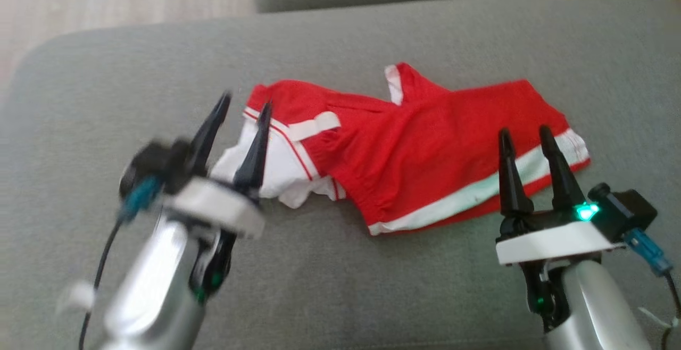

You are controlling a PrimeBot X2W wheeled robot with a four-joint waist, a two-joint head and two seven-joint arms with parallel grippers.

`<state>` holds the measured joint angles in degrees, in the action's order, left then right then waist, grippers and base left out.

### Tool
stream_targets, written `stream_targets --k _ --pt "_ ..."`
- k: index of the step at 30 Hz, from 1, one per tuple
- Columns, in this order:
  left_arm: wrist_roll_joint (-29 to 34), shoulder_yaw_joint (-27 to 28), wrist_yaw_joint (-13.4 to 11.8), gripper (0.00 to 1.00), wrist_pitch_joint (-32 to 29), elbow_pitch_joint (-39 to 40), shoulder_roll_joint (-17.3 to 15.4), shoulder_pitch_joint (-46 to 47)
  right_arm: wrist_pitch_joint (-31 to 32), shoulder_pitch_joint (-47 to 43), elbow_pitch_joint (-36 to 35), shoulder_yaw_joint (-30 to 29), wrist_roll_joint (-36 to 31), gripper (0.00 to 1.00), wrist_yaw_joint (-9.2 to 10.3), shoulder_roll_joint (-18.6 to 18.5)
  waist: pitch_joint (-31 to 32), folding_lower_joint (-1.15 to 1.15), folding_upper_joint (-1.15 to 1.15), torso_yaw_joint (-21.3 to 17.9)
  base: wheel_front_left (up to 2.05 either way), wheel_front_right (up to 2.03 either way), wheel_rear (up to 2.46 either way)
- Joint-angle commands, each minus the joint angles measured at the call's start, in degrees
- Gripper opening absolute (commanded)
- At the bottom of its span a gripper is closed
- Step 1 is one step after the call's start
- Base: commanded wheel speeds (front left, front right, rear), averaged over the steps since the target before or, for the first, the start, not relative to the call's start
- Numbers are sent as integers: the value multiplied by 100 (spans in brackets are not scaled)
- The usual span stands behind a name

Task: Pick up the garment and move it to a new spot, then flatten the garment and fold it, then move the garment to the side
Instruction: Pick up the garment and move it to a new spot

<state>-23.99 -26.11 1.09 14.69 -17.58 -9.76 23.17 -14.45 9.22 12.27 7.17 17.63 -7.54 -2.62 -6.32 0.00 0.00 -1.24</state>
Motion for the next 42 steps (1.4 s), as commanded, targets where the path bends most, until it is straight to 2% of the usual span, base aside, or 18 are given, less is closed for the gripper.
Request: stream_targets --k 1,4,9,15,21,30,38,42 --pt "46 285 20 100 30 274 -108 97 -55 67 -238 128 -40 100 5 -26 176 0 0 169 0 0 0" --pt "157 816 23 100 30 666 30 -744 -55 -116 -316 90 -63 100 5 -26 285 0 0 256 0 0 0" --pt "459 1215 133 100 30 826 351 -1503 -55 -335 -384 53 -44 100 5 -26 375 0 0 268 0 0 0" --pt "783 1485 285 100 30 794 596 -1779 -55 -452 -400 67 -66 100 5 -26 415 0 0 236 0 0 0" --pt "894 1681 382 100 30 778 673 -1810 -55 -446 -395 116 -70 100 5 -26 455 0 0 158 0 0 0" --pt "1008 1723 461 100 30 630 686 -1672 -55 -374 -404 167 -93 100 5 -26 286 0 0 38 0 0 0" --pt "1272 1592 477 100 4 -533 660 -788 -55 -270 -432 185 -131 100 5 -26 -126 0 0 -92 0 0 0" --pt "1325 1463 518 100 -288 -1267 598 -73 -55 -202 -441 215 -151 100 5 -26 -337 0 0 -169 0 0 0"
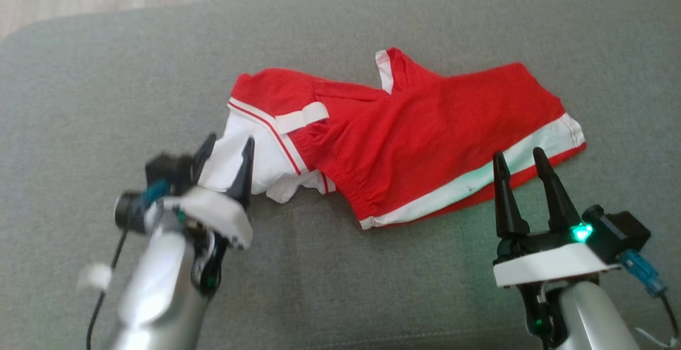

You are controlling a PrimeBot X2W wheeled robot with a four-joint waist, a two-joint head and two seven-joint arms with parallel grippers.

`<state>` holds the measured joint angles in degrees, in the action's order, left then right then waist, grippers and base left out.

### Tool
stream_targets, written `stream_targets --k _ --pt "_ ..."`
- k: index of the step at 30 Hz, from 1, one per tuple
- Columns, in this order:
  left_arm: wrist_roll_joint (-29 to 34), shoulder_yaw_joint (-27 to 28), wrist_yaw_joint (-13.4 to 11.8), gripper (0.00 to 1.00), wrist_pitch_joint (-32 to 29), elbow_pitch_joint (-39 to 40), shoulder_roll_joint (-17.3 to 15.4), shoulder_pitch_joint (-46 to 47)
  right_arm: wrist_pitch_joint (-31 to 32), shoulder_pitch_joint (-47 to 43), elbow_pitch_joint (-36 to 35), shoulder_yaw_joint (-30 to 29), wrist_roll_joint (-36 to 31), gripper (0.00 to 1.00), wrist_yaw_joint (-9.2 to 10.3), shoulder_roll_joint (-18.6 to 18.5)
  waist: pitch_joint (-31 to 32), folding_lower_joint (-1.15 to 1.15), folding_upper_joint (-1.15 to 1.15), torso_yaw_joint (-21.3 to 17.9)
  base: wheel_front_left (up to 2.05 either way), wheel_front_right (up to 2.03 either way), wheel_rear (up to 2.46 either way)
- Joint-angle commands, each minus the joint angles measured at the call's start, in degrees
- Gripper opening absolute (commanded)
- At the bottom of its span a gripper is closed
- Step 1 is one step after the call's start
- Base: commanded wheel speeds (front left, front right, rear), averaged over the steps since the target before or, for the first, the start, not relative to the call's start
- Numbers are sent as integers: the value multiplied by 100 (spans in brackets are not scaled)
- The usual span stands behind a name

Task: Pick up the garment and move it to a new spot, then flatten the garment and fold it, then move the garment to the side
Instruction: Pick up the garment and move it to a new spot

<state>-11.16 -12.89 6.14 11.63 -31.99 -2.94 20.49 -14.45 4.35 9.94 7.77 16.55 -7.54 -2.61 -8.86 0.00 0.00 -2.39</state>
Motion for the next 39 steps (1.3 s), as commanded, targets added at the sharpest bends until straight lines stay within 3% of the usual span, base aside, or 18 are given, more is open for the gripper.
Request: stream_targets --k 1,14,21,22,23,31,39 --pt "49 104 26 100 -47 14 -97 366 -55 309 -215 163 -46 100 5 -27 -132 0 0 -74 0 0 0" --pt "65 -617 128 100 -1283 -1863 -288 1908 -55 570 -231 338 33 100 5 -27 -565 0 0 -355 0 0 0" --pt "-712 -1737 133 100 -1894 -2072 -409 1999 -55 605 -200 303 86 100 5 -27 -592 0 0 -384 0 0 0" --pt "-839 -1845 134 90 -1944 -2066 -452 2004 -55 612 -196 304 91 100 5 -27 -590 0 0 -382 0 0 0" --pt "-951 -1939 134 0 -1958 -2046 -499 2014 -55 618 -193 306 95 100 5 -27 -586 0 0 -380 0 0 0" --pt "-1324 -1876 112 0 -1089 -2008 -794 2179 -55 589 -139 269 91 100 5 -27 -411 0 0 -292 0 0 0" --pt "-1473 -1374 -276 0 155 -1703 -991 2362 -55 497 -92 213 106 100 5 -27 -78 0 0 -111 0 0 0"
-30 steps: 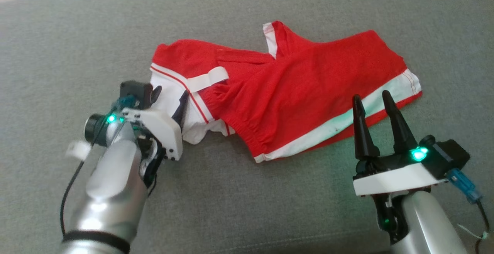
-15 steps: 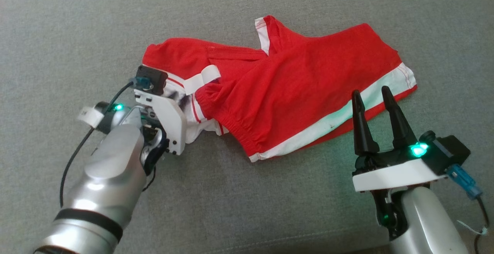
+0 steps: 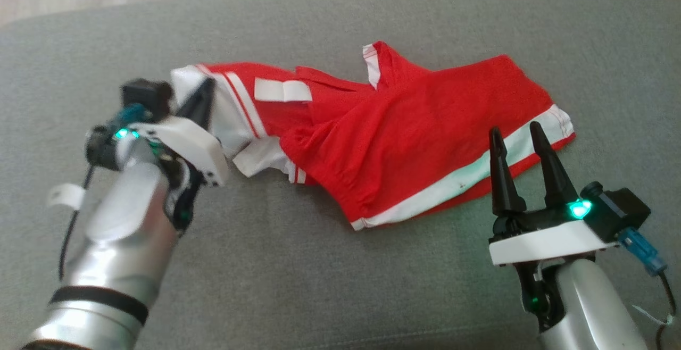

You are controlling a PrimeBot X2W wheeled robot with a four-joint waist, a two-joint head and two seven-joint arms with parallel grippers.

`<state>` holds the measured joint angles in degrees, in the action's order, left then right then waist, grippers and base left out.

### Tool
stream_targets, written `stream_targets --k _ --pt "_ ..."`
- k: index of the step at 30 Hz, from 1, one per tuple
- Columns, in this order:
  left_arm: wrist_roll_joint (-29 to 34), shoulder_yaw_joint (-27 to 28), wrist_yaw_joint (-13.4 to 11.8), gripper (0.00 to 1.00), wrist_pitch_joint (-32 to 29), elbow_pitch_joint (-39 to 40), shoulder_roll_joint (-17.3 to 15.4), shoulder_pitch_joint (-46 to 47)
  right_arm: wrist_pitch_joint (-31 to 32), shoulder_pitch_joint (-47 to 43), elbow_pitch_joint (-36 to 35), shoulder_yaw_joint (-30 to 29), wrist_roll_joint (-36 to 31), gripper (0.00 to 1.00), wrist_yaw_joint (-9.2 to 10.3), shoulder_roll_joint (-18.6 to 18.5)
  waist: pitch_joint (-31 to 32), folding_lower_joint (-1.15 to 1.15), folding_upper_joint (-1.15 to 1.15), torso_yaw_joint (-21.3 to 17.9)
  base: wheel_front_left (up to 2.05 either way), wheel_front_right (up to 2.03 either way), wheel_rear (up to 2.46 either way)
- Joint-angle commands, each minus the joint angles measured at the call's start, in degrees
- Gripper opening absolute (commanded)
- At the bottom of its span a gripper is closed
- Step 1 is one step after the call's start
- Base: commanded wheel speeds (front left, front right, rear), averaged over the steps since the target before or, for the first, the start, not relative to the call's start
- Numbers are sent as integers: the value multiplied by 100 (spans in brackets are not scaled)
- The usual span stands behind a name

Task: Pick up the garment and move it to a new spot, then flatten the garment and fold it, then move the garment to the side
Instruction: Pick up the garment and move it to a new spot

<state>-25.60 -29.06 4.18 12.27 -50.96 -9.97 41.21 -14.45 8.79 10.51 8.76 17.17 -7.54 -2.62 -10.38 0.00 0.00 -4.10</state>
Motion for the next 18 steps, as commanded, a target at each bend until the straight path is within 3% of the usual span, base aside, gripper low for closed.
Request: stream_targets --k 1,5,12,18 --pt "-28 243 -80 0 91 194 -288 291 -55 54 -149 114 44 100 5 -26 74 0 0 61 0 0 0" --pt "-91 624 -238 0 257 785 -446 318 -55 -5 -135 89 54 100 5 -26 222 0 0 181 0 0 0" --pt "112 1689 -491 0 271 2670 -827 122 -55 -57 -107 112 92 100 5 -26 373 0 0 387 0 0 0" --pt "236 2204 -468 0 272 3219 -1200 224 -55 -51 -94 128 105 100 5 -26 402 0 0 444 0 0 0"
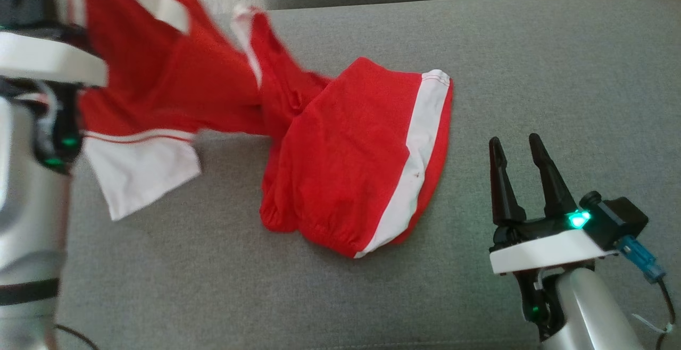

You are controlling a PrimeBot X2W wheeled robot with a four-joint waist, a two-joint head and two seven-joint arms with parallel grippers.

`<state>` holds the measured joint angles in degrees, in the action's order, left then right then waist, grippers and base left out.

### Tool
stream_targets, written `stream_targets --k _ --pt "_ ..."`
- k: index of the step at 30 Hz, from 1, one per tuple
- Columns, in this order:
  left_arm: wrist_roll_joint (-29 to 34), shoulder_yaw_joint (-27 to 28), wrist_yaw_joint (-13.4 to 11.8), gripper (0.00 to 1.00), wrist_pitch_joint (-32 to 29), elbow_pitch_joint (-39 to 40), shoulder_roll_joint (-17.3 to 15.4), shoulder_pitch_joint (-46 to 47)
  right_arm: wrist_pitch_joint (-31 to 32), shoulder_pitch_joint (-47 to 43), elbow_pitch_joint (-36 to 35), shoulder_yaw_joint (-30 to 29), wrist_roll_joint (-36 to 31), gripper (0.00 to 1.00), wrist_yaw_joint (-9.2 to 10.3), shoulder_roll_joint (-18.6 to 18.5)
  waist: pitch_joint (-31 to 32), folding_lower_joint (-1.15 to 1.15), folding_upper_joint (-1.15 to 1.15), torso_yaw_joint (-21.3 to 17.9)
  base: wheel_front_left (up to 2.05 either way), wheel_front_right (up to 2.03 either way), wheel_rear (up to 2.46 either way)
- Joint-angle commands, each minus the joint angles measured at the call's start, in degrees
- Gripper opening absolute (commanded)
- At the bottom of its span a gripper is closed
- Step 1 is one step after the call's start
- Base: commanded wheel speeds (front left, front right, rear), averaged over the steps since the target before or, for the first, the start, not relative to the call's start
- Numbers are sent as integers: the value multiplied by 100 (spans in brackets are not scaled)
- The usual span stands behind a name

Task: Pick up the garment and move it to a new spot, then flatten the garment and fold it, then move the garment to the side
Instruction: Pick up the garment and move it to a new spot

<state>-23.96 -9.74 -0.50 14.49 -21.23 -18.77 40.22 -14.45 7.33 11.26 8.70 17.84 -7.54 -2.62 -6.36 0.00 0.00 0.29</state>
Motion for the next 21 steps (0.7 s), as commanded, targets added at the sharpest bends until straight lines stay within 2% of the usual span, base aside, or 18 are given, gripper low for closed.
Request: stream_targets --k 1,12,16,21 --pt "97 346 -24 0 50 286 -401 380 -55 98 -167 133 38 100 5 -26 -3 0 0 10 0 0 0" --pt "198 988 -27 0 48 427 -1314 997 -55 93 -159 122 58 100 5 -26 -22 0 0 15 0 0 0" --pt "218 877 73 0 -81 279 -1395 960 -55 90 -154 103 56 100 5 -26 -13 0 0 25 0 0 0" --pt "201 698 81 0 -231 -29 -1270 473 -55 73 -143 144 61 100 5 -26 13 0 0 -1 0 0 0"
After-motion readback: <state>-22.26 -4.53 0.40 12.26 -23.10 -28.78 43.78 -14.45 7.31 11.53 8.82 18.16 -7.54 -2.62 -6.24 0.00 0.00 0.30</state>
